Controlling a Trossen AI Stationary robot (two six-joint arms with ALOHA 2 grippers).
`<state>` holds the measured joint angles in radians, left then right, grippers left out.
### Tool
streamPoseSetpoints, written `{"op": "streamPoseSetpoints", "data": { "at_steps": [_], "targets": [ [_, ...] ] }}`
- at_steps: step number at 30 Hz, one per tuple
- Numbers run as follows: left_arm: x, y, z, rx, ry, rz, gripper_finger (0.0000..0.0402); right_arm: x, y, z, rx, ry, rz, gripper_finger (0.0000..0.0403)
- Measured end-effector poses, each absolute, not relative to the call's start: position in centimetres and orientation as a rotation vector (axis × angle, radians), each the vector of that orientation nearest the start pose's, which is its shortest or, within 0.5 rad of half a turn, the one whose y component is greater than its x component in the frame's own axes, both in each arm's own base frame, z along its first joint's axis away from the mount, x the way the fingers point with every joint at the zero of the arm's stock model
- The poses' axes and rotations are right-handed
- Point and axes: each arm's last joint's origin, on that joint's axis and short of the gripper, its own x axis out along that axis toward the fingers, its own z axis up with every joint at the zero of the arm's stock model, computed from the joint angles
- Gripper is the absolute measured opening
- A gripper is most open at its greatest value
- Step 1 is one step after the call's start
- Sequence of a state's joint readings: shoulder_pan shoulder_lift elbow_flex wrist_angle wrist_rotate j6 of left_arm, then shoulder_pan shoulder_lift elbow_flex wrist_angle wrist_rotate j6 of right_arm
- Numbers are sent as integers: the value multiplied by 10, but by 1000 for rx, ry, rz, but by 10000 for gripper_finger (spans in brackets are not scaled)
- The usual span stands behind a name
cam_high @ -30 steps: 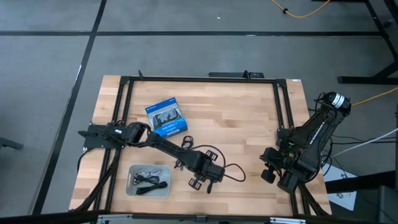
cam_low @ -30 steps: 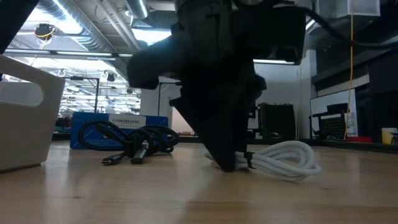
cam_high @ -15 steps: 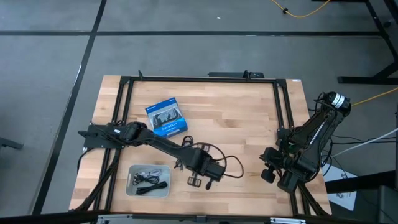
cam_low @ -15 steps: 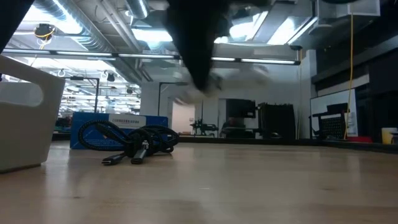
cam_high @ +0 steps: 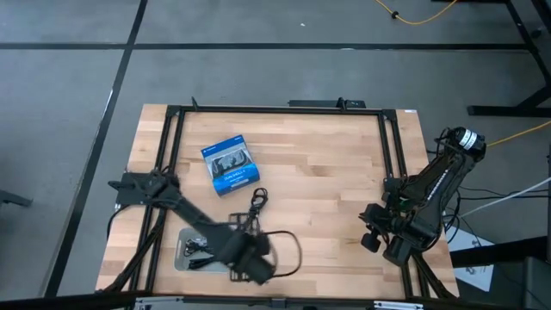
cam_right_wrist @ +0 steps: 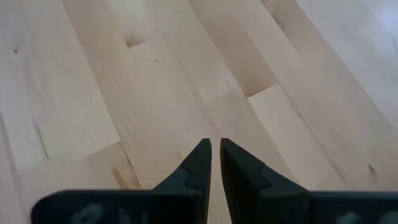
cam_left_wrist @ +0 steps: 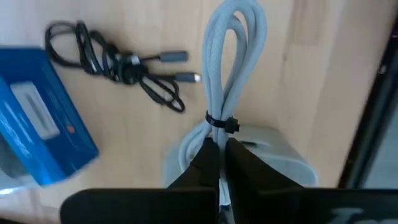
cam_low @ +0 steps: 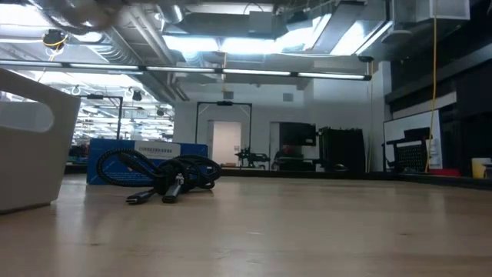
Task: Pick and place USB-C Cables
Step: Put the white usb cable into the white bin
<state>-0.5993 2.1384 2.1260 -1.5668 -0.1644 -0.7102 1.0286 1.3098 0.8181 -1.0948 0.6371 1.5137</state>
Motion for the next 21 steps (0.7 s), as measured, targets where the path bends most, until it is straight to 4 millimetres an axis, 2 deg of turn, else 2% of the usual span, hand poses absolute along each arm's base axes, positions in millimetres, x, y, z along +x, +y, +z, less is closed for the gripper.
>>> {"op": "streamPoseSetpoints", "data": {
  "at_steps": [5, 10, 13, 18, 21],
  "targets": [
    [291, -235, 283, -63, 1555, 276, 1, 115, 158, 198, 207, 923, -474, 41],
    [256, -230, 268, -82, 1609, 312, 1, 117, 161, 198, 248, 910, -453, 41],
    [252, -230, 248, -74, 1613, 303, 6, 118, 163, 198, 265, 904, -445, 41],
    [248, -226, 224, -66, 1712, 301, 49, 119, 165, 198, 288, 896, -434, 41],
    [248, -224, 219, -120, 1784, 299, 75, 119, 165, 198, 289, 896, -434, 41]
  ]
}}
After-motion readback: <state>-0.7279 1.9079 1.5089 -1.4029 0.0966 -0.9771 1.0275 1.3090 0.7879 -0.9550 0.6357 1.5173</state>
